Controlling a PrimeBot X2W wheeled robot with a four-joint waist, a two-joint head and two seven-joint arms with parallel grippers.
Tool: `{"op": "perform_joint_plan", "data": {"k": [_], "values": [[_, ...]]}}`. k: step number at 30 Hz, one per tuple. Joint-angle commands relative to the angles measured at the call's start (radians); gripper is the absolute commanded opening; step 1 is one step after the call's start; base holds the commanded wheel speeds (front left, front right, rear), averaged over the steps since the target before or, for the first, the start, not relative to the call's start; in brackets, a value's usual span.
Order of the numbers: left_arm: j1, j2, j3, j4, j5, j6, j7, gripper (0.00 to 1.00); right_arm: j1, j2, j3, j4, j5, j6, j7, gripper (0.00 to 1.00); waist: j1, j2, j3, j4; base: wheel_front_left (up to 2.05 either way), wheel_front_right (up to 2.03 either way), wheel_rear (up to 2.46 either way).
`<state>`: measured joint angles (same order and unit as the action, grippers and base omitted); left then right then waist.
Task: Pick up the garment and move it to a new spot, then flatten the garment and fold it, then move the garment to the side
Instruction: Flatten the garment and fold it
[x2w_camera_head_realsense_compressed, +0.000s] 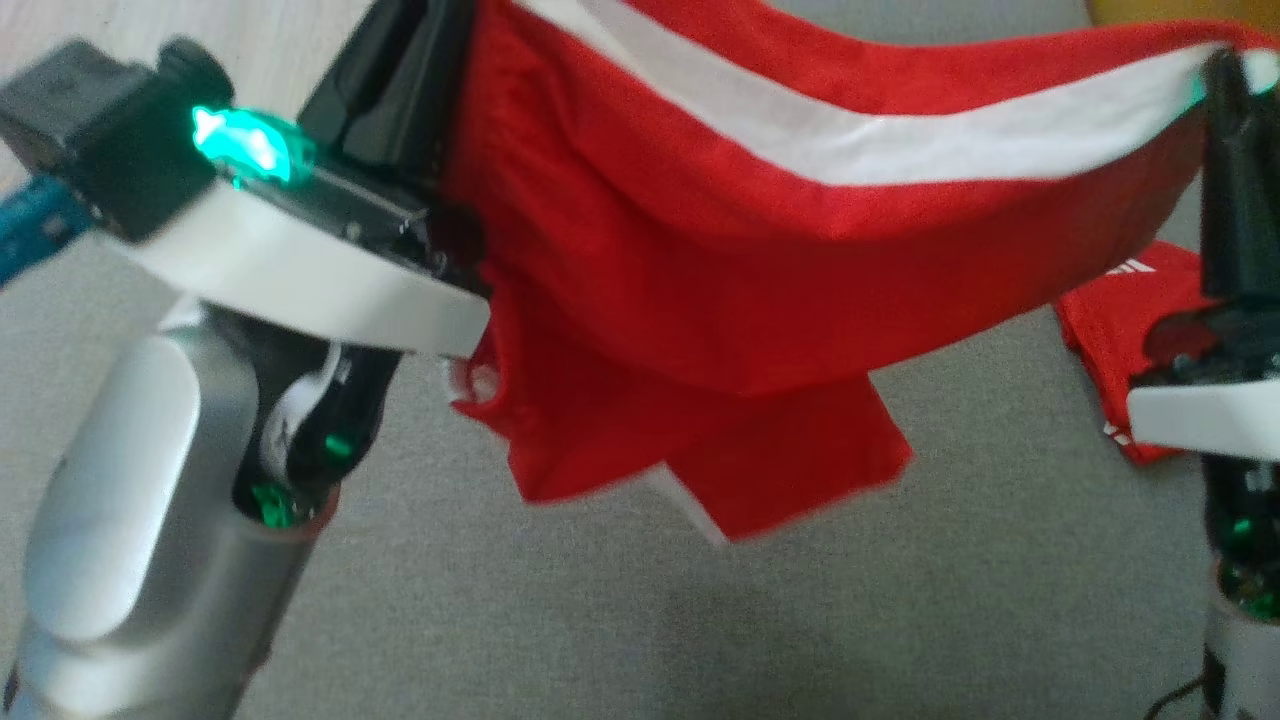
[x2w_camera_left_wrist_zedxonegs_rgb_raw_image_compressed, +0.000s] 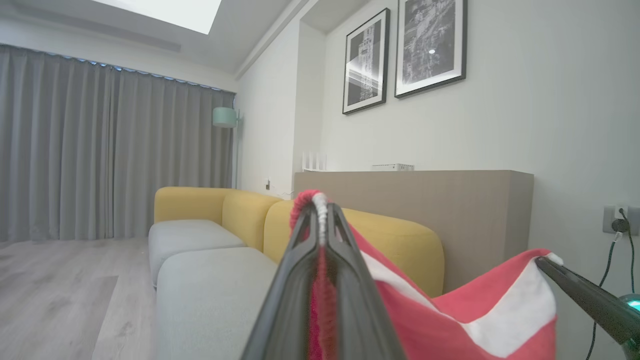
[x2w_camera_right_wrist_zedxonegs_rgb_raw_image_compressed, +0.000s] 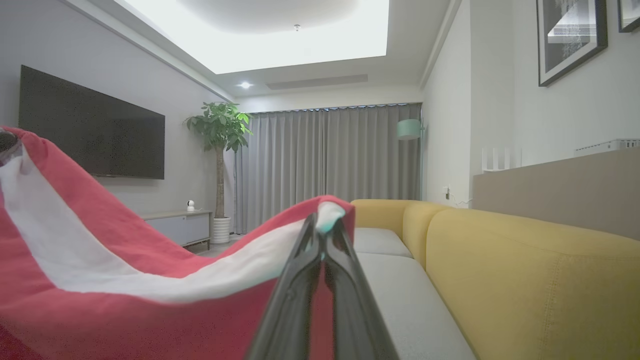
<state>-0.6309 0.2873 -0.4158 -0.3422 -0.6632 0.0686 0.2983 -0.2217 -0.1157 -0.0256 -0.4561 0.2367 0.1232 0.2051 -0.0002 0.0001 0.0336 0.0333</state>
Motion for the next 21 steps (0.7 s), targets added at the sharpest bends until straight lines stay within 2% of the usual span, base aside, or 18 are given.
{"op": "perform_joint_plan", "data": {"k": [1,6,11,17,21], "values": [[-0.079,0.034,0.045,-0.015,-0.003,-0.009,0.015,0.0,-0.06,-0.015,0.014,-0.036,0.003,0.008,0.018,0.0,0.0002,-0.0001,0.015,-0.007,0.0,0.0,0.0],[-0.164,0.024,0.03,0.097,0.0,-0.038,0.023,0.0,-0.139,-0.024,0.027,0.029,0.001,0.008,0.039,0.0,0.0002,-0.0001,0.08,-0.03,0.0,0.0,0.0],[-0.295,0.003,0.025,0.255,0.022,-0.085,-0.02,0.0,-0.314,-0.027,0.051,0.198,0.009,0.008,0.017,0.0,0.0002,-0.0001,0.168,-0.065,0.0,0.0,0.0],[-0.497,-0.043,0.073,0.47,0.066,-0.112,-0.186,0.0,-0.592,-0.006,0.035,0.415,-0.068,0.008,-0.094,0.0,0.0002,-0.0001,0.24,-0.096,0.0,0.0,0.0],[-0.553,-0.071,0.084,0.578,0.072,-0.129,-0.278,0.0,-0.672,0.023,0.047,0.504,-0.085,0.008,-0.153,0.0,0.0002,-0.0001,0.293,-0.105,0.0,0.0,0.0]]}}
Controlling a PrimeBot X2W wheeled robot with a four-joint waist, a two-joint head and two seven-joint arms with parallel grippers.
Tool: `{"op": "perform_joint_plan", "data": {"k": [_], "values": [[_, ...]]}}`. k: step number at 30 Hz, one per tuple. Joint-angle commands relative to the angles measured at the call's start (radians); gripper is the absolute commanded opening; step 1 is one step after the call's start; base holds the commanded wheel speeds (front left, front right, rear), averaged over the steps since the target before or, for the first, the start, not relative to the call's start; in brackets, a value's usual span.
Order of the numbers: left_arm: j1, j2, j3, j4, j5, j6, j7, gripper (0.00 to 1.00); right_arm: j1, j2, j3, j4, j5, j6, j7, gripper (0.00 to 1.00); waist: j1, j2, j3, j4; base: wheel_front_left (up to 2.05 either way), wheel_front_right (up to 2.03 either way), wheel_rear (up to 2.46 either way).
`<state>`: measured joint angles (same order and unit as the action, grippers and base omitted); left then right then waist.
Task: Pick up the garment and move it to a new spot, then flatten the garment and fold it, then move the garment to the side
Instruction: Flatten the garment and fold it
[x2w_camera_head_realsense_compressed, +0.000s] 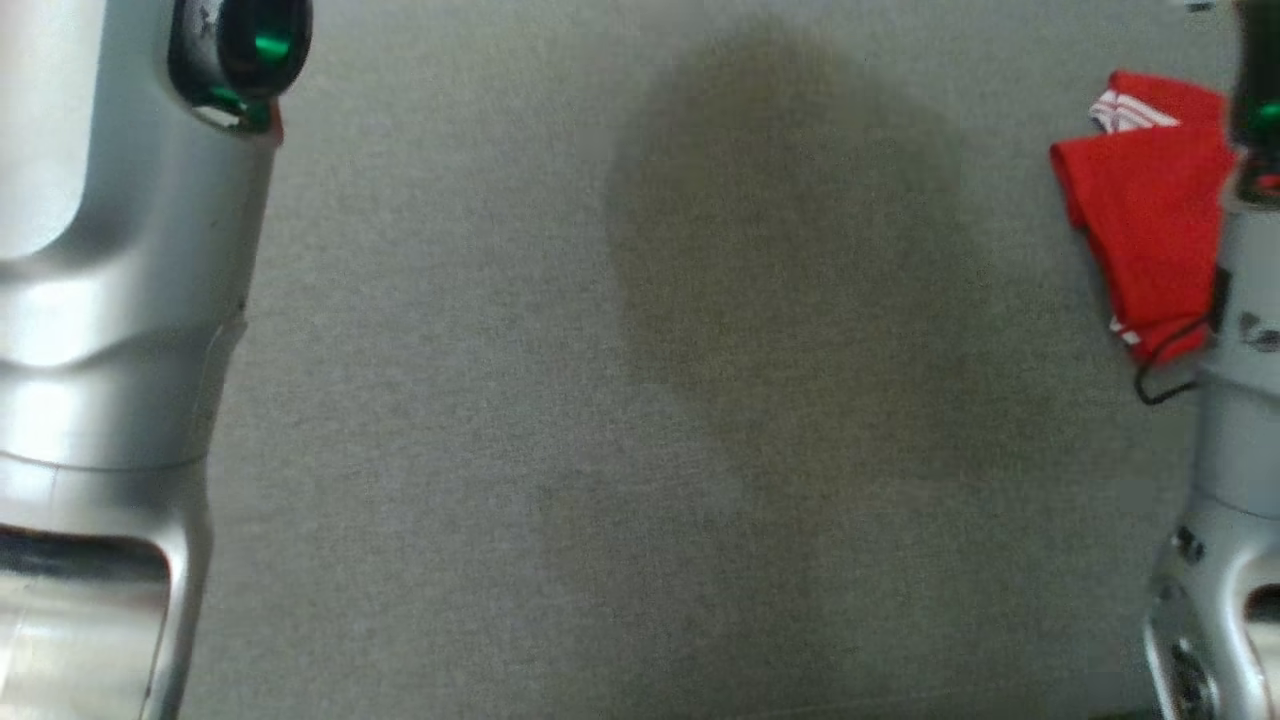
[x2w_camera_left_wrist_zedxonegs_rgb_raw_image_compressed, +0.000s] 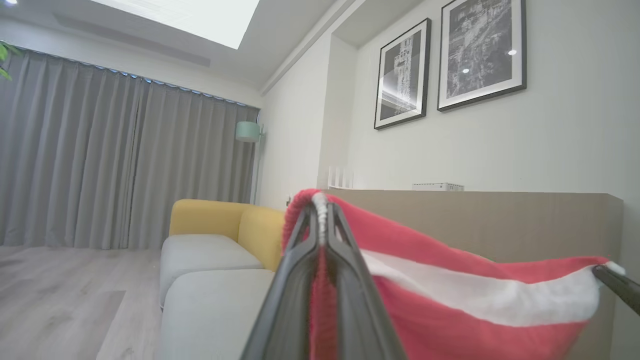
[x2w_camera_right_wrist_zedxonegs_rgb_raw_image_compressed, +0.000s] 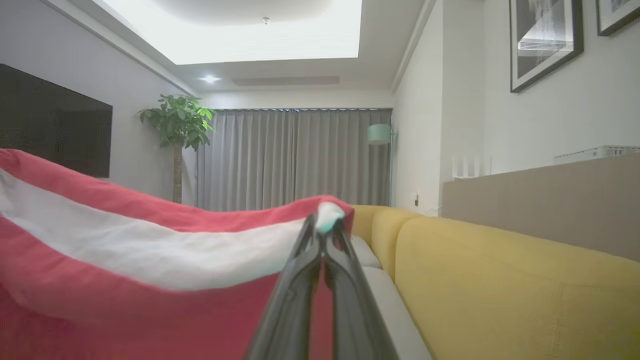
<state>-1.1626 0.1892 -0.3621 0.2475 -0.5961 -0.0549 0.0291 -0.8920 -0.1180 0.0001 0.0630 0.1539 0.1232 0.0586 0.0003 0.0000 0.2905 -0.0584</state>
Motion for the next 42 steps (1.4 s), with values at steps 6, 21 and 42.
{"op": "perform_joint_plan", "data": {"k": [6,21,42], "values": [[0.039,0.011,0.012,0.054,-0.008,-0.032,-0.086,0.0,0.034,0.045,0.051,0.069,0.001,0.008,-0.059,0.0,-0.0003,0.0,0.095,-0.018,0.0,0.0,0.0],[0.554,0.004,-0.041,-0.122,-0.038,-0.044,-0.274,0.0,0.425,0.053,0.055,0.036,0.027,0.008,-0.168,0.0,-0.0003,0.0,0.07,0.02,0.0,0.0,0.0],[1.119,0.033,-0.161,-0.489,-0.081,0.069,-0.212,0.0,1.016,0.068,-0.085,-0.474,0.062,0.008,0.03,0.0,-0.0003,0.0,-0.096,0.106,0.0,0.0,0.0]]}}
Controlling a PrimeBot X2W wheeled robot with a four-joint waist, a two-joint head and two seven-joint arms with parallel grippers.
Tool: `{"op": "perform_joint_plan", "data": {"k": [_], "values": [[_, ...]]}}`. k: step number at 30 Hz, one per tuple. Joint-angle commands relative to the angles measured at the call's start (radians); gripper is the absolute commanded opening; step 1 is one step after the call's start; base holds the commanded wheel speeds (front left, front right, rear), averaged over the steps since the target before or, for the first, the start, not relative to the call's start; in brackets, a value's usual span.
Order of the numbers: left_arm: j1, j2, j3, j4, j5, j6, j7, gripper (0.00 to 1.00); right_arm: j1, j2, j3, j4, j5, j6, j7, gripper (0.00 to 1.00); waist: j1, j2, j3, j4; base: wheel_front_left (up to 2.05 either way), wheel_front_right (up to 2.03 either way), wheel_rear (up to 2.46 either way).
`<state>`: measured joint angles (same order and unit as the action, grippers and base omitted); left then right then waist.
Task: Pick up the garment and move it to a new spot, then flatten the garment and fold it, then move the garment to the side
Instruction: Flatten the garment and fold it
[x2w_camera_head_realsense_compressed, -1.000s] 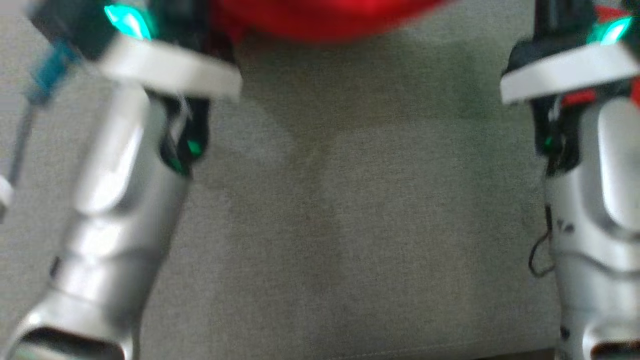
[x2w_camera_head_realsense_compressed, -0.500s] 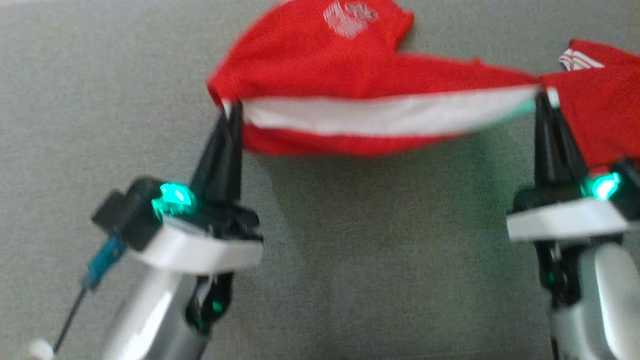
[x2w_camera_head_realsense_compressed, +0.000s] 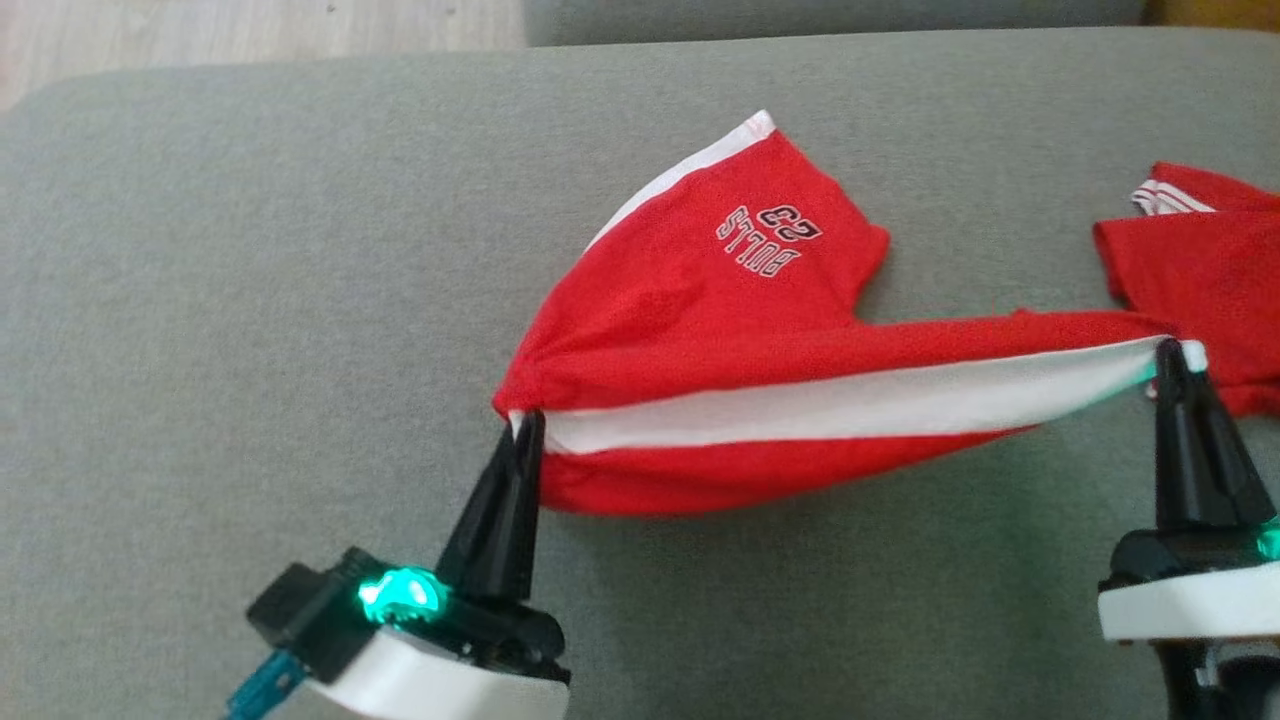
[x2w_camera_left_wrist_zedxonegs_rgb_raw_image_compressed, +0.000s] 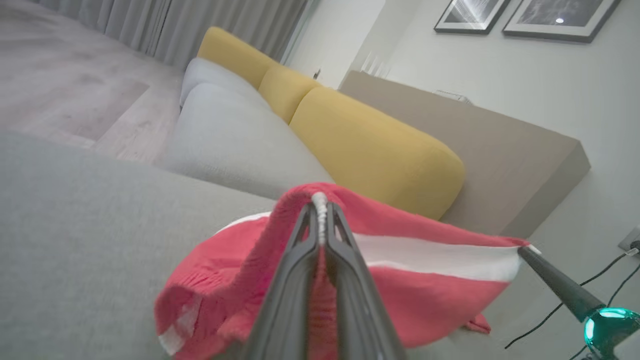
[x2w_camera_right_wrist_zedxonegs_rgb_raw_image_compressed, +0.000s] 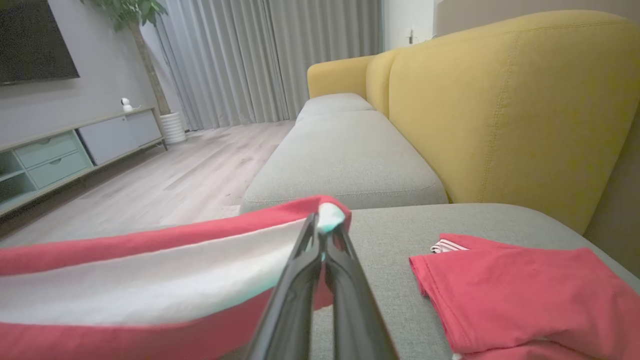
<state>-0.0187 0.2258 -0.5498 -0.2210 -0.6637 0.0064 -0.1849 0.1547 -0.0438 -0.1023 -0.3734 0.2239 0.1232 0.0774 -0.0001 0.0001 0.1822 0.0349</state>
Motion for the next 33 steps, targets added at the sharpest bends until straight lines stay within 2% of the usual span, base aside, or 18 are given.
{"op": "perform_joint_plan", "data": {"k": [1,8,13,18,23,33], "values": [[-0.017,-0.015,0.02,-0.001,-0.033,0.004,0.008,0.0,-0.037,-0.007,0.018,-0.03,-0.018,0.008,0.029,0.0,0.0001,-0.0001,0.019,0.023,0.0,0.0,0.0],[-0.051,-0.059,0.009,0.161,-0.065,-0.024,-0.004,0.0,-0.154,-0.009,0.029,0.069,-0.086,0.008,0.09,0.0,0.0001,-0.0001,0.079,0.075,0.0,0.0,0.0],[-0.13,-0.117,0.027,0.266,-0.077,-0.03,-0.036,0.0,-0.321,-0.059,0.045,0.206,-0.095,0.008,0.127,0.0,0.0001,-0.0001,0.135,0.115,0.0,0.0,0.0],[-0.221,-0.158,0.058,0.356,-0.101,-0.008,-0.058,0.0,-0.52,-0.119,0.064,0.373,-0.103,0.008,0.172,0.0,0.0001,-0.0001,0.189,0.146,0.0,0.0,0.0],[-0.291,-0.173,0.049,0.43,-0.134,0.017,-0.069,0.0,-0.685,-0.172,0.135,0.518,-0.087,0.008,0.193,0.0,0.0001,-0.0001,0.226,0.168,0.0,0.0,0.0],[-0.376,-0.175,-0.031,0.465,-0.205,0.093,-0.076,0.0,-0.894,-0.207,0.232,0.743,-0.077,0.008,0.195,0.0,0.0001,-0.0001,0.265,0.192,0.0,0.0,0.0]]}}
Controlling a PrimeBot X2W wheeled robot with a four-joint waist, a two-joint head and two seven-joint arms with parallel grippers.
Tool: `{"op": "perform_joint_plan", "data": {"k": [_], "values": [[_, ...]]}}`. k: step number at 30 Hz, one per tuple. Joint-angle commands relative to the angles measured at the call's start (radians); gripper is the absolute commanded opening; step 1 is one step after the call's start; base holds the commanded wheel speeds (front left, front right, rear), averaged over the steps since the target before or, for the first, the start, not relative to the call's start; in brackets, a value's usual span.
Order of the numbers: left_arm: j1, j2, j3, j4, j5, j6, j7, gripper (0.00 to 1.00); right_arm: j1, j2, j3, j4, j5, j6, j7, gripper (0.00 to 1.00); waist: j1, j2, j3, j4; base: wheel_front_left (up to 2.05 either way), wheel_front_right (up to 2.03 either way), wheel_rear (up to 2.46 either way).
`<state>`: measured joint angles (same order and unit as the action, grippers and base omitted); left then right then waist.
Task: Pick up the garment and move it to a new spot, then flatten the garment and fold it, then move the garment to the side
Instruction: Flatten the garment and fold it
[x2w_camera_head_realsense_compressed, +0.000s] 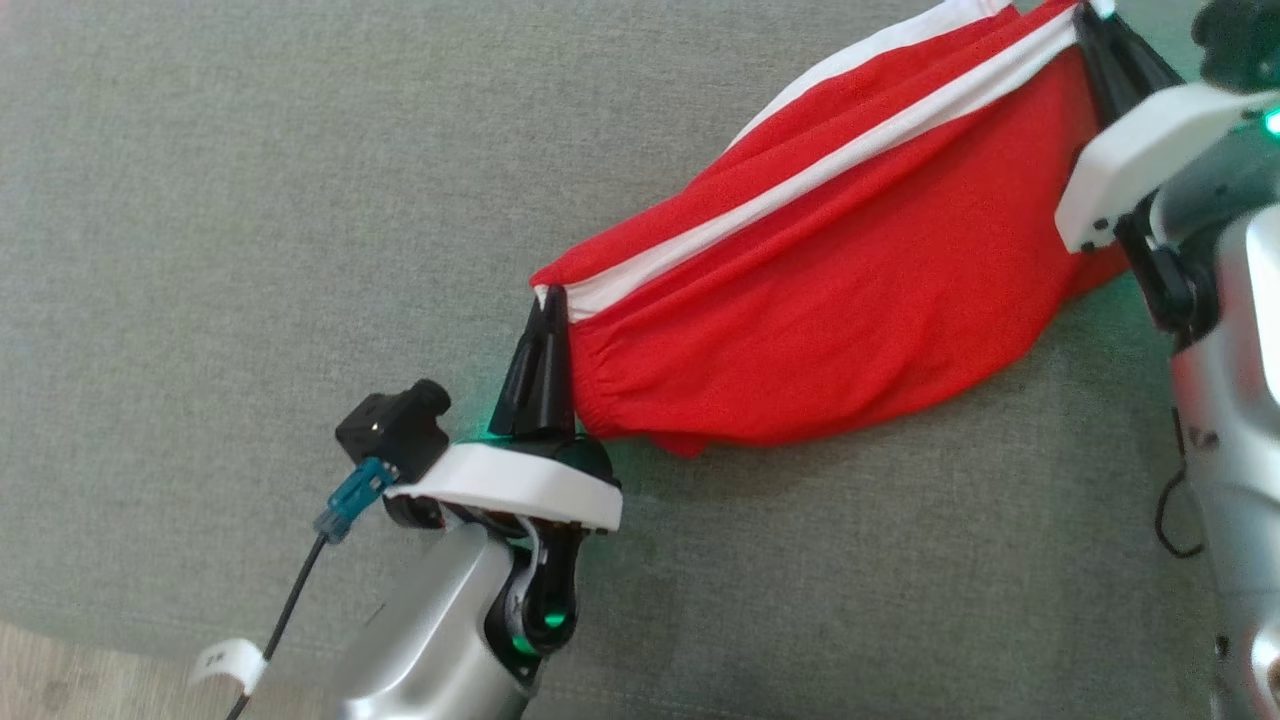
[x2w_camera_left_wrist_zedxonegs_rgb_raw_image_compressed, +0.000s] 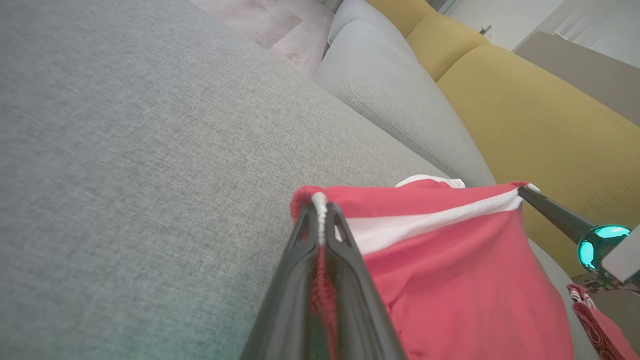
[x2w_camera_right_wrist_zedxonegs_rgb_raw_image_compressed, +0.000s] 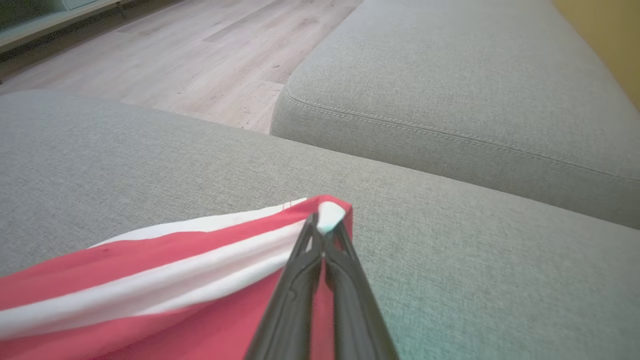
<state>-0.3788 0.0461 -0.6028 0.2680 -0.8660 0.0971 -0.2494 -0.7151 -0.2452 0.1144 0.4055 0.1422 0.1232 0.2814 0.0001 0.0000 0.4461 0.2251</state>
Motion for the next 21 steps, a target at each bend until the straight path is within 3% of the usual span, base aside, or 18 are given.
{"op": "perform_joint_plan", "data": {"k": [1,7,8,9,10,11,12,13,21], "values": [[-0.021,0.004,0.017,-0.025,-0.008,0.009,-0.012,0.0,-0.039,-0.006,0.022,-0.015,0.007,0.008,-0.014,0.0,-0.0001,0.0,0.002,0.004,0.0,0.0,0.0],[-0.037,0.004,0.019,-0.043,-0.014,0.039,-0.012,0.0,-0.118,0.007,0.061,0.096,0.02,0.008,-0.052,0.0,-0.0001,0.0,0.007,0.012,0.0,0.0,0.0],[-0.037,0.004,0.019,-0.045,-0.014,0.042,-0.012,0.0,-0.127,0.008,0.075,0.113,0.023,0.008,-0.056,0.09,-0.0001,0.0,0.008,0.012,0.0,0.0,0.0],[-0.036,0.004,0.019,-0.047,-0.014,0.044,-0.012,0.0,-0.136,0.009,0.085,0.129,0.028,0.008,-0.062,0.27,-0.0001,0.0,0.007,0.012,0.0,0.0,0.0],[-0.036,0.004,0.019,-0.047,-0.014,0.047,-0.012,0.0,-0.145,0.01,0.093,0.144,0.033,0.008,-0.071,0.71,-0.0001,0.0,0.007,0.012,0.0,0.0,0.0],[-0.036,0.004,0.018,-0.05,-0.013,0.05,-0.012,0.16,-0.152,0.01,0.106,0.156,0.038,0.008,-0.082,1.0,-0.0001,0.0,0.006,0.011,0.0,0.0,0.0],[-0.036,0.004,0.025,-0.058,-0.008,0.055,-0.012,0.71,-0.159,0.01,0.117,0.165,0.044,0.008,-0.096,1.0,-0.0001,0.0,0.005,0.011,0.0,0.0,0.0],[-0.034,0.004,0.035,-0.069,-0.003,0.058,-0.012,1.0,-0.164,0.011,0.123,0.175,0.054,0.008,-0.111,1.0,-0.0001,0.0,0.003,0.009,0.0,0.0,0.0],[0.015,0.004,0.099,-0.116,0.069,0.064,-0.012,1.0,-0.168,0.009,0.158,0.233,0.094,0.008,-0.193,1.0,-0.0001,0.0,-0.034,-0.006,0.0,0.0,0.0]]}}
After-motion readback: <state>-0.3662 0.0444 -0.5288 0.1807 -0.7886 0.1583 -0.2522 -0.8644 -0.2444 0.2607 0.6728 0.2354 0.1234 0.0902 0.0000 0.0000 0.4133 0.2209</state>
